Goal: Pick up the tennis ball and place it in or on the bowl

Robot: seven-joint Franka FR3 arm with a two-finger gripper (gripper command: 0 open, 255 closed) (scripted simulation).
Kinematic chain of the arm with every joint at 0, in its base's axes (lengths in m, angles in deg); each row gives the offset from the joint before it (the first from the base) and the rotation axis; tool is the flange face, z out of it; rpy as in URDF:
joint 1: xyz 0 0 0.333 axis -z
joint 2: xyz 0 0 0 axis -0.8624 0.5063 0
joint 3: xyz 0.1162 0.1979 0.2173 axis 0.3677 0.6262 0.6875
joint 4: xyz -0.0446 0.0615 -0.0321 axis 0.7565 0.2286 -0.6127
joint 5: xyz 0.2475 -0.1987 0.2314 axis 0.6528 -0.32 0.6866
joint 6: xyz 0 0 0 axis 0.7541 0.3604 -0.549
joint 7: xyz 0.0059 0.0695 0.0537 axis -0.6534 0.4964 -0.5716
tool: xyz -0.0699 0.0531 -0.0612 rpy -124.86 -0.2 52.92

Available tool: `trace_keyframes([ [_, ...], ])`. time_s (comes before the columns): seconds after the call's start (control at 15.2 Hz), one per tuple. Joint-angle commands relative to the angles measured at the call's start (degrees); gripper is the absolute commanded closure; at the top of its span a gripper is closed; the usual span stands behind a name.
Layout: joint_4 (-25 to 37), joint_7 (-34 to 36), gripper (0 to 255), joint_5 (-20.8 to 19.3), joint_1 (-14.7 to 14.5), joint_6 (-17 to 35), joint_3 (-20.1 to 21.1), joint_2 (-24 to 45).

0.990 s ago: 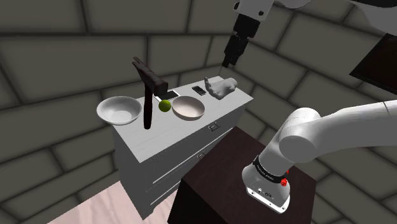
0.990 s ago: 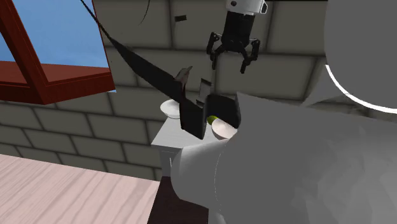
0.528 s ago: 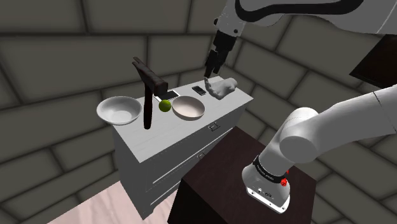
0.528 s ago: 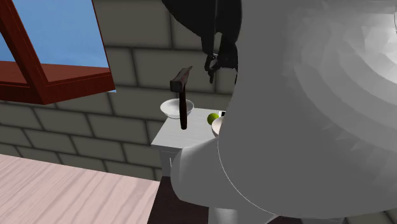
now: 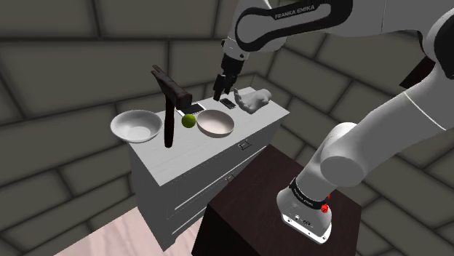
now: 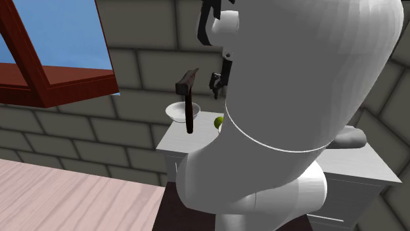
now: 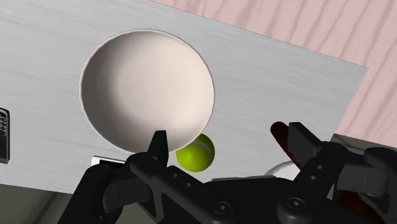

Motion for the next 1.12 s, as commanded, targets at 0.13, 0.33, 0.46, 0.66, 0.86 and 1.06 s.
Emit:
trace_keyframes([
  [0.13,2.7,-1.2,0,0.0,-0.6,6.5,0.4,8.7],
  [0.33,5.3,-2.0,0,-0.1,-0.9,10.7,0.6,15.2],
  [0.46,7.4,-2.5,0,-0.3,-1.2,13.1,0.8,19.6],
  [0.66,11.1,-3.0,0,-0.6,-1.4,16.3,1.1,26.3],
  [0.86,15.5,-3.4,0,-1.1,-1.7,18.8,1.3,32.9],
  [1.06,16.3,-3.6,0,-1.1,-1.8,20.5,1.4,35.3],
])
